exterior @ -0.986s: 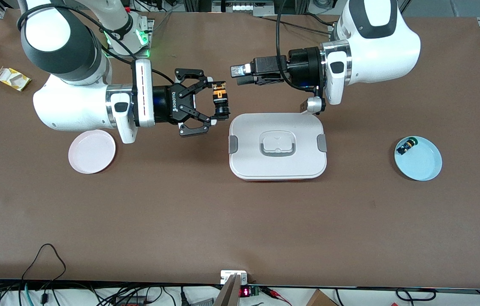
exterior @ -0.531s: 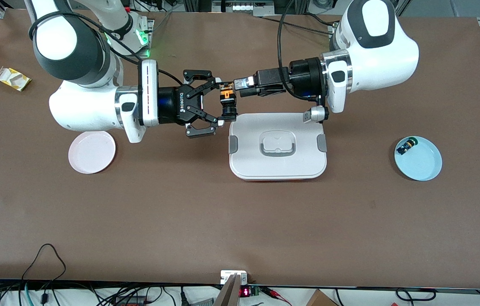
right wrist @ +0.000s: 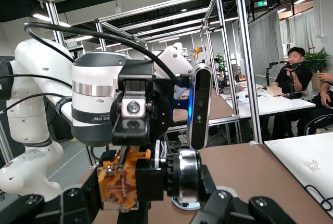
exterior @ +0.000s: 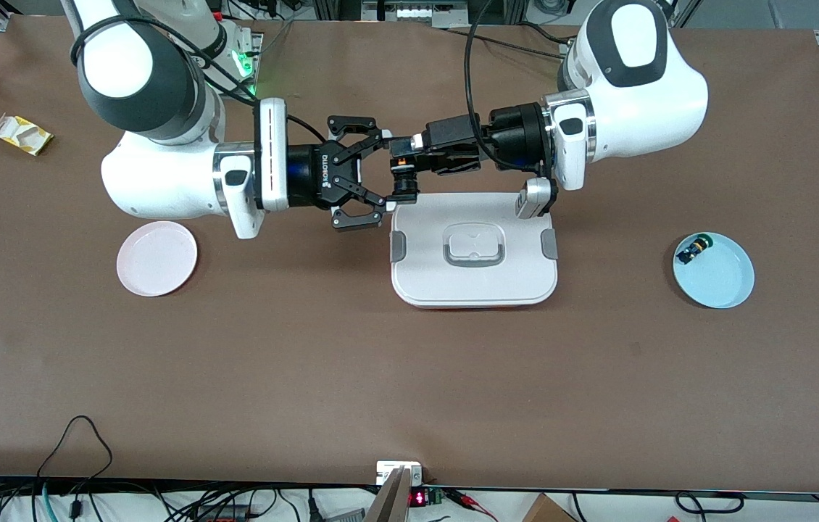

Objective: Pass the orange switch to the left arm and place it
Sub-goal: 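Carry the switch above the box toward the approaching left gripper, then grasp the switch with the left gripper and open the right gripper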

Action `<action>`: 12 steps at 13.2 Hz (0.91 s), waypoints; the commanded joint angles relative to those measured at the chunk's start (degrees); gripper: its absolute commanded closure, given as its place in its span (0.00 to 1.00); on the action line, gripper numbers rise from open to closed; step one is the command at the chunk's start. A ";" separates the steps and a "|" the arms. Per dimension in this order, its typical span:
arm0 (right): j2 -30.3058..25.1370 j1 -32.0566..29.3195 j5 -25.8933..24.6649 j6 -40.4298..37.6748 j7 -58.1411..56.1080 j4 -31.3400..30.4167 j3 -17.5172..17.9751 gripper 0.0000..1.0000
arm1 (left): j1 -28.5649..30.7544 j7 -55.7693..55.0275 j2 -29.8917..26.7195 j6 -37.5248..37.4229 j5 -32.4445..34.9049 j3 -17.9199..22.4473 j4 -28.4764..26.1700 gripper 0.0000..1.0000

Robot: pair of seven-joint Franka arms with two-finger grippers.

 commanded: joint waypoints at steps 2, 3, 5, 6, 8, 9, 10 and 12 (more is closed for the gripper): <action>-0.84 1.35 1.99 2.12 -0.57 -1.01 -0.20 0.99 | -0.33 2.48 1.11 1.28 -0.92 -0.29 1.56 0.68; -0.84 1.53 1.99 2.48 -0.57 -1.10 -0.20 0.99 | -0.33 2.48 1.11 1.19 -0.83 -0.29 1.56 0.78; -0.84 1.70 1.99 3.18 -0.57 -1.01 -0.20 0.99 | -0.15 2.91 1.11 1.10 -0.74 -0.29 1.56 0.86; -0.84 1.70 1.99 3.18 -0.57 -1.10 -0.20 0.99 | -0.07 3.35 1.11 1.10 -0.74 -0.29 1.56 0.87; -0.84 1.70 1.99 3.18 -0.57 -1.10 -0.20 0.99 | -0.07 3.36 1.11 1.10 -0.74 -0.29 1.56 0.87; -0.84 1.70 1.99 3.18 -0.65 -1.10 -0.20 0.99 | -0.07 3.44 1.11 1.10 -0.74 -0.29 1.56 0.87; -0.84 1.70 1.99 3.18 -1.00 -1.01 -0.20 0.99 | -0.07 3.36 1.02 1.02 -0.74 -0.29 1.47 0.87; -1.01 1.53 1.99 3.01 -0.74 -1.01 -0.20 0.92 | 0.28 3.36 0.85 0.67 -0.74 -0.29 1.29 0.87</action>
